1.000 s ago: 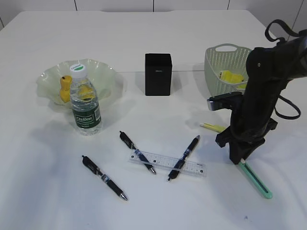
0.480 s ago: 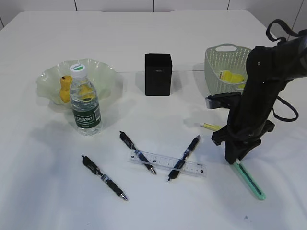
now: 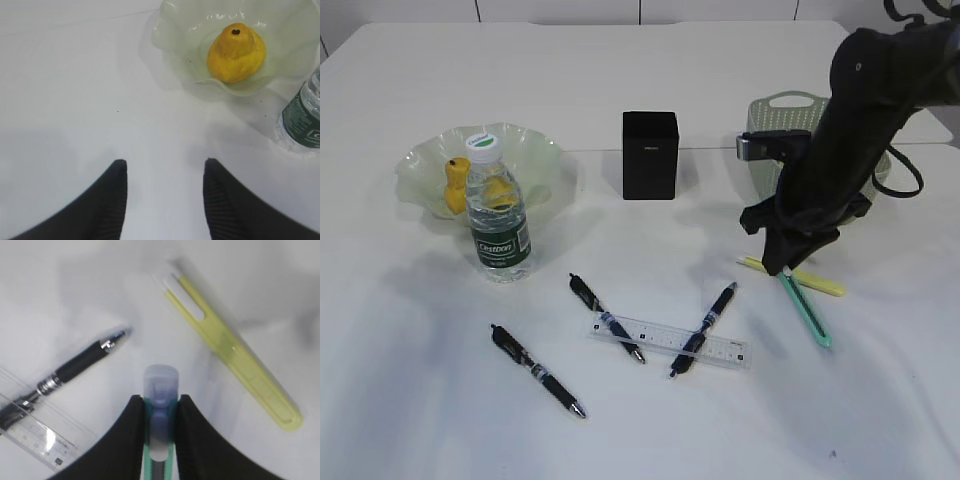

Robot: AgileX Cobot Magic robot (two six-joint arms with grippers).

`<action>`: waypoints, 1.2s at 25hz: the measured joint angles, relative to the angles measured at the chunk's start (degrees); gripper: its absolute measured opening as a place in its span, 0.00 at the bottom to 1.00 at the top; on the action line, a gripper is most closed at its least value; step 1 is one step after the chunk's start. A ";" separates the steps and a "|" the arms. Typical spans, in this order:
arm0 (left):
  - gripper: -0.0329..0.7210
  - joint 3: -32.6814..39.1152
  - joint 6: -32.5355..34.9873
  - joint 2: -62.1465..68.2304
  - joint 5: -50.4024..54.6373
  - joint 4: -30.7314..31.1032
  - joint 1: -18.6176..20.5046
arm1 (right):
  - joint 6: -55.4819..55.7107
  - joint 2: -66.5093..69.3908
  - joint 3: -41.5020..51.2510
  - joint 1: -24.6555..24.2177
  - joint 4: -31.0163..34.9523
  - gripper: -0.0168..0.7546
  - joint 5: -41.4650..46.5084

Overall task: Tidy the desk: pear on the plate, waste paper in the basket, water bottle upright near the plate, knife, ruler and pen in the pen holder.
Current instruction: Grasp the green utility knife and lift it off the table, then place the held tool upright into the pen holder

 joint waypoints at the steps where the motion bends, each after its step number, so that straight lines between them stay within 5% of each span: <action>1: 0.51 0.00 0.00 0.00 0.00 0.00 0.00 | 0.00 0.00 -1.02 0.00 0.59 0.19 0.13; 11: 0.51 0.00 0.00 0.00 0.00 0.00 0.00 | 0.05 0.00 -10.97 0.00 3.06 0.19 -1.13; 30: 0.51 0.00 0.00 0.00 0.00 0.00 0.00 | -10.29 0.35 -12.69 0.00 14.87 0.19 -22.34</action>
